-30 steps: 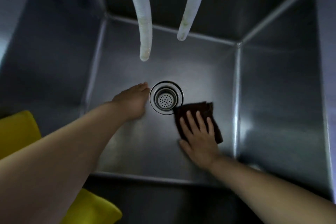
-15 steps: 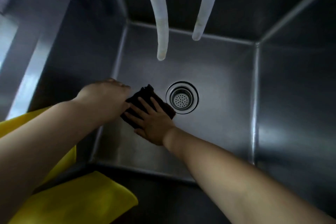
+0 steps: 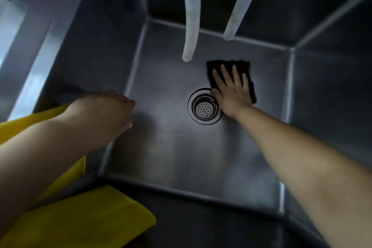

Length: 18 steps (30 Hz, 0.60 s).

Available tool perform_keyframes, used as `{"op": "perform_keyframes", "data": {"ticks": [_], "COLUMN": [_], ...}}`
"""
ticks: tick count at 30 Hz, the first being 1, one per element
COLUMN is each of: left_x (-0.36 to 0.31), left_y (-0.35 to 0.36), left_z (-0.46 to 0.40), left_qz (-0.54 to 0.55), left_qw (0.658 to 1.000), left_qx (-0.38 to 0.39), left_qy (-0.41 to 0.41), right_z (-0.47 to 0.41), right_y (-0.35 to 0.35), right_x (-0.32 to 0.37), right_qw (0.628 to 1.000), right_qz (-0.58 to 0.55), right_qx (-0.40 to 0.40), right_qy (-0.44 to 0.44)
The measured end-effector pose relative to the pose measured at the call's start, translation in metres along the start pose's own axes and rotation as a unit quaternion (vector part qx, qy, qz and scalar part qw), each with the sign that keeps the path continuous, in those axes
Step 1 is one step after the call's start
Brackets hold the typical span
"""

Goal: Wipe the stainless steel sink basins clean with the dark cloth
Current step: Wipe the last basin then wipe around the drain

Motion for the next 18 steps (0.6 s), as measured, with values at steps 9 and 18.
{"op": "perform_keyframes", "data": {"ticks": [9,18], "left_x": [0.002,0.002], "left_y": [-0.011,0.007], "left_z": [0.004,-0.004], "left_qz": [-0.011,-0.028], "left_qw": [0.999,0.998], "left_qx": [-0.046,-0.048], "left_qy": [-0.002,-0.007], "right_z": [0.163,0.098], "right_y": [0.025,0.035], "right_x": [0.030,0.159], "right_qw": [0.991,0.930], "right_qz": [0.081,0.061], "right_qx": [0.062,0.045], "right_qy": [-0.086,-0.360]}}
Point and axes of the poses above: each hand's wrist, its own z-axis away from the middle knuckle, its own y-axis out of the palm, x = y × z, the point moved 3 cm from there along -z, towards the middle knuckle, and after that the axes turned 2 degrees about -y, right-handed, at the moved point
